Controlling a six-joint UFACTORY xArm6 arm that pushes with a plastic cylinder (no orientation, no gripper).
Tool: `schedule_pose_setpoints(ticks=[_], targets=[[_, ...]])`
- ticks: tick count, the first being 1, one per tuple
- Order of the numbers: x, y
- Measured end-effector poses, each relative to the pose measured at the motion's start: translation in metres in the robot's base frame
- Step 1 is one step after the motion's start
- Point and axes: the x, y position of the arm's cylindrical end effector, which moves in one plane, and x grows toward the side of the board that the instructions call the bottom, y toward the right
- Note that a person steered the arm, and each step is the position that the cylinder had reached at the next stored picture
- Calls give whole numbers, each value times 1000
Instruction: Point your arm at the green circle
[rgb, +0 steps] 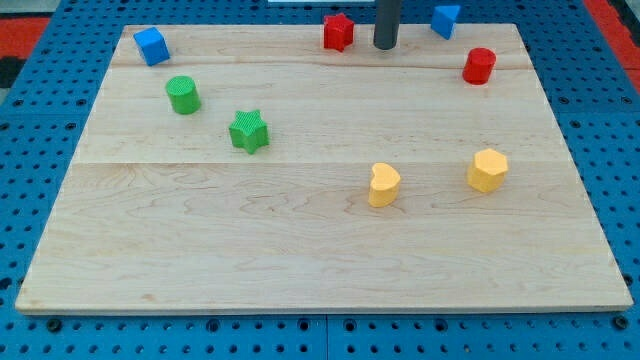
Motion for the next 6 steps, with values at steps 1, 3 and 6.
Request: schedule_pose_setpoints(ticks=[1,3,6], targets=[[0,-5],[27,-7],[39,-14]])
